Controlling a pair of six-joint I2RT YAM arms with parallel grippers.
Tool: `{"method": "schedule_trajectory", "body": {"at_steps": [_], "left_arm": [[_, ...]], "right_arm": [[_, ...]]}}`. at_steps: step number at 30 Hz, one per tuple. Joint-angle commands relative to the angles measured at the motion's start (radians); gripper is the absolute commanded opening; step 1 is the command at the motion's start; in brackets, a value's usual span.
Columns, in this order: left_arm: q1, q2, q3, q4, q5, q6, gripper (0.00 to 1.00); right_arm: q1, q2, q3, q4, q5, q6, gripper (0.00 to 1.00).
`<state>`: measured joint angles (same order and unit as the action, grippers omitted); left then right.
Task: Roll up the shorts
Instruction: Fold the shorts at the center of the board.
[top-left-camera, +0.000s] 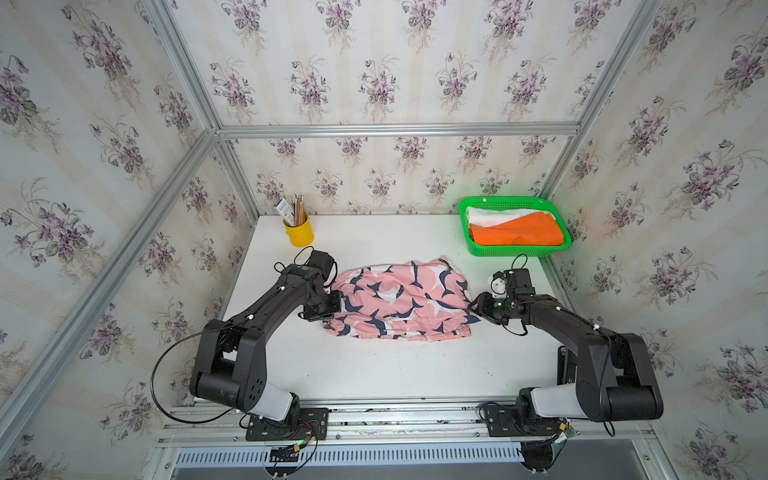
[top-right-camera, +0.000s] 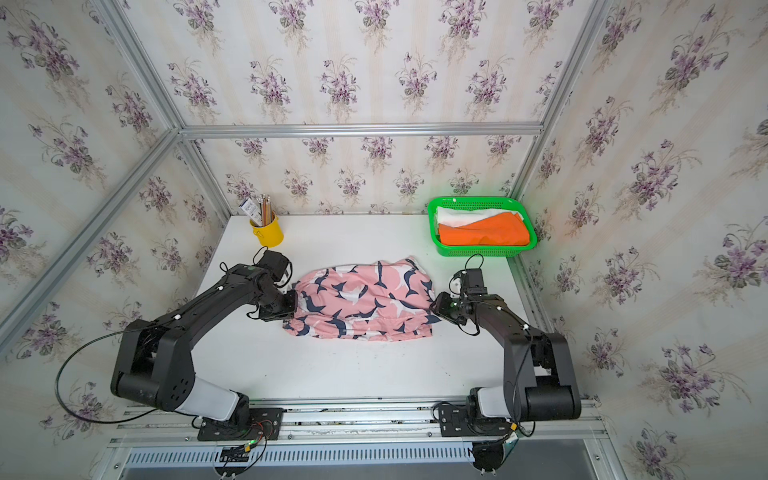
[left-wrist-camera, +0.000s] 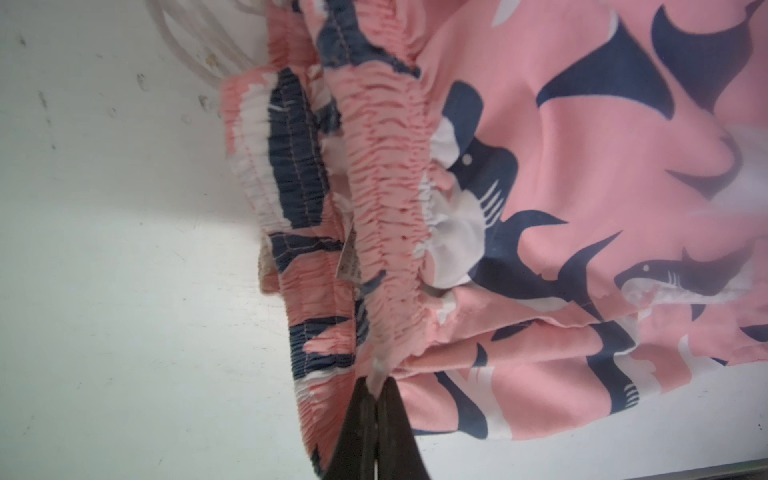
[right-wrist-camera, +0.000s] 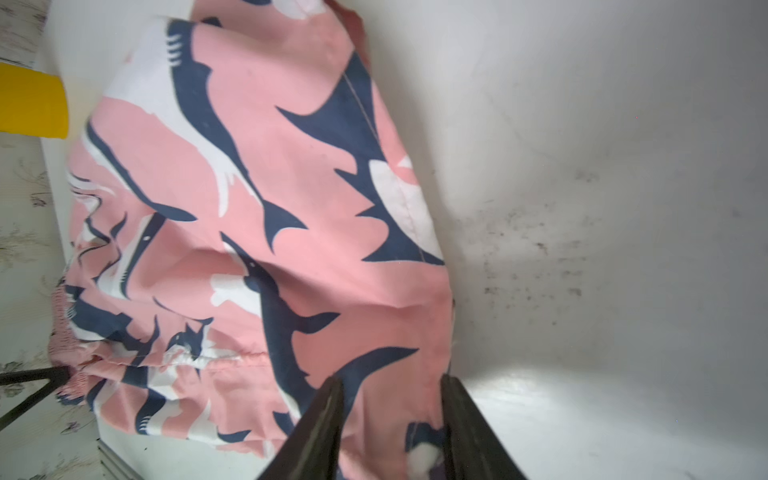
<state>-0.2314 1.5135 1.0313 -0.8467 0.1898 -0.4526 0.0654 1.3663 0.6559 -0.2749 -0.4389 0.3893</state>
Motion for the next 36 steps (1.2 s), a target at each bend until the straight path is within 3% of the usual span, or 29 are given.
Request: {"method": "schedule_trajectory", "body": {"at_steps": [1,12,18,21,25,31,33,36], "left_arm": [[0.0,-0.004,0.003,-0.015,-0.003,-0.006,0.04],[0.001,0.002,0.004,-0.019,-0.001,-0.002,0.05],[0.001,0.007,0.01,-0.02,0.005,-0.003,0.05],[0.001,0.013,0.013,-0.021,0.003,-0.003,0.05],[0.0,0.016,0.012,-0.022,0.008,-0.005,0.05],[0.001,0.017,0.021,-0.026,0.01,0.0,0.05],[0.0,0.023,0.028,-0.03,0.01,0.003,0.04],[0.001,0.005,0.048,-0.041,-0.009,0.009,0.03]], "right_arm": [[0.0,-0.028,-0.002,-0.034,-0.034,0.01,0.41],[0.001,-0.068,-0.014,-0.079,0.066,0.016,0.22],[0.001,-0.087,-0.015,-0.09,0.072,0.018,0.22],[0.001,-0.092,-0.015,-0.099,0.084,0.02,0.33],[0.001,-0.097,-0.018,-0.105,0.078,0.022,0.33],[0.001,-0.108,-0.024,-0.115,0.071,0.028,0.16],[0.0,-0.107,-0.022,-0.119,0.075,0.032,0.01],[0.001,-0.115,-0.001,-0.132,0.089,0.045,0.0]]}}
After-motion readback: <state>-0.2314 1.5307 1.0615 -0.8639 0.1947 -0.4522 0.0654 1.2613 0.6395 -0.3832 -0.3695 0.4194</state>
